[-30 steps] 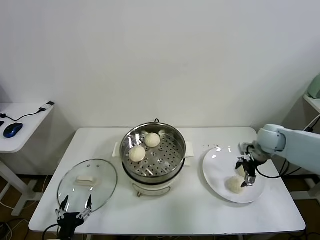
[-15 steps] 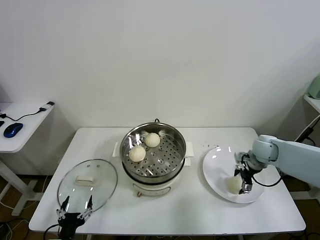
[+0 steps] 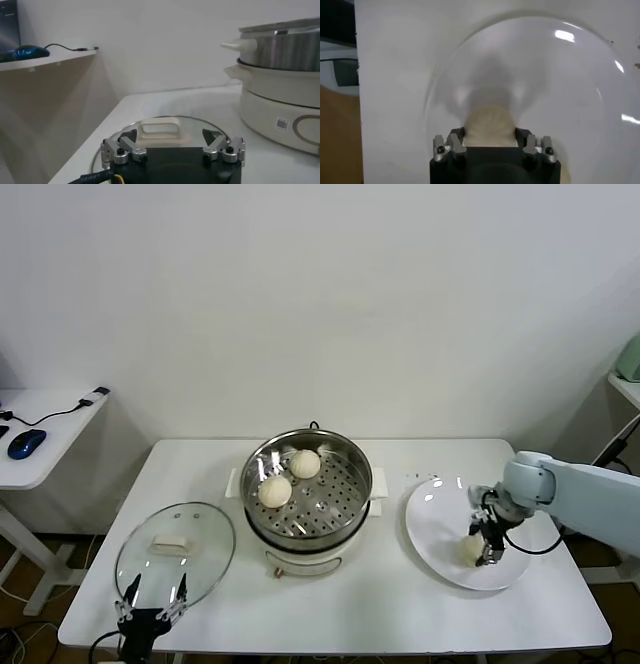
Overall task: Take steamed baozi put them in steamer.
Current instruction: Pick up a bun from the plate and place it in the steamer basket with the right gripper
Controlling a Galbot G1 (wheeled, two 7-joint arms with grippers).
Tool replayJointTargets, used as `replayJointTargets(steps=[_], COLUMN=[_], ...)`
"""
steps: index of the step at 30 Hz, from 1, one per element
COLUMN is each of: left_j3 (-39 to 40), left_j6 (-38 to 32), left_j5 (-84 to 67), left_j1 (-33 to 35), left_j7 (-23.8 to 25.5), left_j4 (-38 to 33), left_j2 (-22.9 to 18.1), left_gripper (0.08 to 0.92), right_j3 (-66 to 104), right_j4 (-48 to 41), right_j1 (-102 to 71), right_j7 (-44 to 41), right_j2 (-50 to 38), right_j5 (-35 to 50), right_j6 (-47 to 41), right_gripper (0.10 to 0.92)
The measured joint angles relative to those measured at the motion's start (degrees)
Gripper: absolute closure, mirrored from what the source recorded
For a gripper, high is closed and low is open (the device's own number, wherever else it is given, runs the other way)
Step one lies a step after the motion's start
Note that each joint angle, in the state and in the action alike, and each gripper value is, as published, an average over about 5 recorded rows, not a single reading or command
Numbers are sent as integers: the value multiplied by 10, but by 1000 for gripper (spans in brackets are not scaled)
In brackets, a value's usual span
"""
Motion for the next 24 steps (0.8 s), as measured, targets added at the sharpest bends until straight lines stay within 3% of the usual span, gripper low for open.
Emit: replayJointTargets(steps=[14, 24], left_j3=[1, 1], left_j6=[0, 0], left_j5=[0, 2], left_j1=[3, 10], left_j7=[1, 0], left_j4=[-10, -18], left_j2=[4, 0], left_gripper=[177, 177], right_j3=[-86, -31], right_j4=[-18, 38], right_j1=[258, 299], right_j7=[-71, -92], right_j2=[138, 273], right_j5=[65, 43], right_j6=[105, 226], right_gripper=[355, 355])
